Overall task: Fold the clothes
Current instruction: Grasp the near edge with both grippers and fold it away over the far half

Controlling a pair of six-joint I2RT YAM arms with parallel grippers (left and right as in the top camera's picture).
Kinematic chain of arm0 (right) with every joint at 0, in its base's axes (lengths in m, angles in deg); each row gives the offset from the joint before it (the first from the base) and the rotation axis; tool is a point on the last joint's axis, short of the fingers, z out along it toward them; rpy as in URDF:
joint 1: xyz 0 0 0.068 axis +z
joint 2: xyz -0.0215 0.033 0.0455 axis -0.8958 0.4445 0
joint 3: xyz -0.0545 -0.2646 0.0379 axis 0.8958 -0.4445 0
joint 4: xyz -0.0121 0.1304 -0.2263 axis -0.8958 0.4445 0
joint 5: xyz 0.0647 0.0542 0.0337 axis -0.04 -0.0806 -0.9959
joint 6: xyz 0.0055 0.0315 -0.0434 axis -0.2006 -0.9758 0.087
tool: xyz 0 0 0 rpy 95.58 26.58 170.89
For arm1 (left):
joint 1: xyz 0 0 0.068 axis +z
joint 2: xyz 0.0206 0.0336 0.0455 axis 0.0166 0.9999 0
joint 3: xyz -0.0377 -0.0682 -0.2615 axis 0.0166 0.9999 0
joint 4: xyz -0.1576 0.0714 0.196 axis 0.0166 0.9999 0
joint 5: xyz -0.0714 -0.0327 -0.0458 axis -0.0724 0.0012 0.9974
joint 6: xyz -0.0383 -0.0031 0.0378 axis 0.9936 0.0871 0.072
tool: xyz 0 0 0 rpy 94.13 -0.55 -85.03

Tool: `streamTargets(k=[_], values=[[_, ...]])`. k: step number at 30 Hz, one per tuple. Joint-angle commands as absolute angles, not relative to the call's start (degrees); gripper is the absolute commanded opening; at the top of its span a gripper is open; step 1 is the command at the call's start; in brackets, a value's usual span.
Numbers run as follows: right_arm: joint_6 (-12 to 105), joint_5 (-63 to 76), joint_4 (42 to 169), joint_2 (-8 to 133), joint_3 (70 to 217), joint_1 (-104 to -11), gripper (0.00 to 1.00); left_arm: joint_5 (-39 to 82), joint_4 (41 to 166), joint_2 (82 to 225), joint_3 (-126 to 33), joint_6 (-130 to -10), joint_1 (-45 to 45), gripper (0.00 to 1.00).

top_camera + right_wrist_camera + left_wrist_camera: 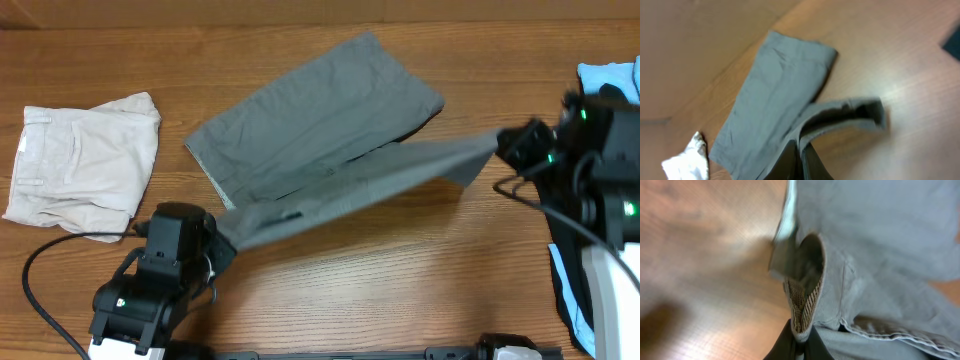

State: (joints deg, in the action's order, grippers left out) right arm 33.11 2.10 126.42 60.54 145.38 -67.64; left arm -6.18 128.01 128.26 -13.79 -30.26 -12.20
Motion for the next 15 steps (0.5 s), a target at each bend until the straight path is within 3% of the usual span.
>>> streamTargets(k=[1,8,15], values=[[39.41,5.1,123.27,67.49,151.17,-64.6,0.04,-14.9,121.65,129.7,-14.29,-27.81,-12.04,0.04],[43.91,6.17,109.83,80.02,157.19,-59.05,0.04,-24.25,110.7,136.54,-14.29,-24.64,-8.11,0.04],[44.43,10.95,97.22,86.73,157.16,-55.57,0.04,-24.38,102.38,147.21,-14.29,-23.42,-2.88,0.04]])
